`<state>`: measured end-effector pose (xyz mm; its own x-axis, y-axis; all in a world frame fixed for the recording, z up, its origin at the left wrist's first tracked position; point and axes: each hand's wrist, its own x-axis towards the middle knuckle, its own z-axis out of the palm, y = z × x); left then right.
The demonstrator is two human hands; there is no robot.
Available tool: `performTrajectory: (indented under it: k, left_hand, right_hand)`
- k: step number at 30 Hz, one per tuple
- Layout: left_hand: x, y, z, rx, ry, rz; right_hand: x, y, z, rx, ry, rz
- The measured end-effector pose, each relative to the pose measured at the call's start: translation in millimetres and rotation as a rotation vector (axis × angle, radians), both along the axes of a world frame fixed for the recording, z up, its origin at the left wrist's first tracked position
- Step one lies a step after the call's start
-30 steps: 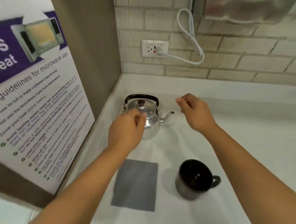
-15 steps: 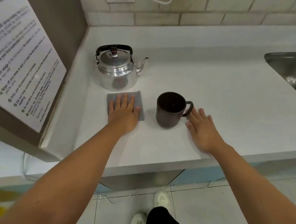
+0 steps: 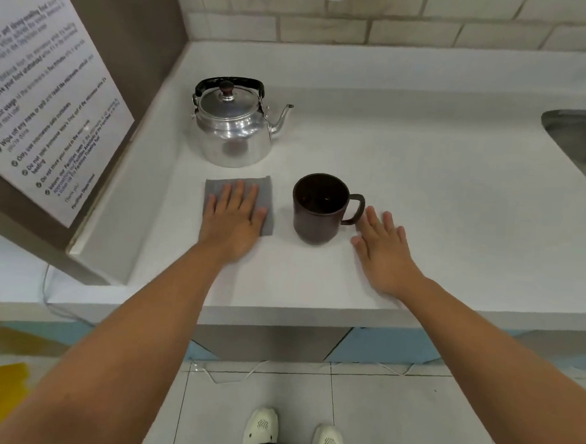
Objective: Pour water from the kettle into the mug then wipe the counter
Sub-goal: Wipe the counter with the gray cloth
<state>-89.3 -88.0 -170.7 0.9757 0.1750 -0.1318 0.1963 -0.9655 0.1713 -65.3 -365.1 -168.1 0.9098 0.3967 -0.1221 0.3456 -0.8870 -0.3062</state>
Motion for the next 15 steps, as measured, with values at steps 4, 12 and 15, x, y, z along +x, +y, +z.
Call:
performTrajectory:
  k: [4,12,15]
  left_hand:
    - [-72,-6,-6,-0.019,-0.035,0.069]
    - [-116,-153,0,-0.118,-0.155,-0.338]
    - [-70,-208,5,-0.167,-0.069,-0.436]
  right_hand:
    - [1,-1,7,0.057,0.024,0.011]
    - [-11,-59,18,0.390,0.093,-0.090]
    - [-12,-79,23,0.472,0.090,-0.147]
